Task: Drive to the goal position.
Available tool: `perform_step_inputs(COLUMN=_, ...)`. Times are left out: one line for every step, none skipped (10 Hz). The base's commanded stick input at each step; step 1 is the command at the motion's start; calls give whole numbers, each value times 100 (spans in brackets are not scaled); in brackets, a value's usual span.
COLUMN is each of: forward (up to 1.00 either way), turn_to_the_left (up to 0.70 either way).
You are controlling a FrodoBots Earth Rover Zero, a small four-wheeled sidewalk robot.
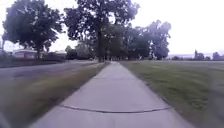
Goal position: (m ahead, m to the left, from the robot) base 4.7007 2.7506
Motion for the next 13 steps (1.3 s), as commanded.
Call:
perform_step_inputs(forward=70, turn_to_the_left=0)
perform_step_inputs(forward=70, turn_to_the_left=0)
perform_step_inputs(forward=70, turn_to_the_left=0)
perform_step_inputs(forward=70, turn_to_the_left=0)
perform_step_inputs(forward=70, turn_to_the_left=0)
perform_step_inputs(forward=70, turn_to_the_left=0)
perform_step_inputs(forward=70, turn_to_the_left=0)
perform_step_inputs(forward=70, turn_to_the_left=0)
perform_step_inputs(forward=70, turn_to_the_left=0)
perform_step_inputs(forward=70, turn_to_the_left=0)
perform_step_inputs(forward=70, turn_to_the_left=0)
perform_step_inputs(forward=70, turn_to_the_left=0)
perform_step_inputs(forward=70, turn_to_the_left=-14)
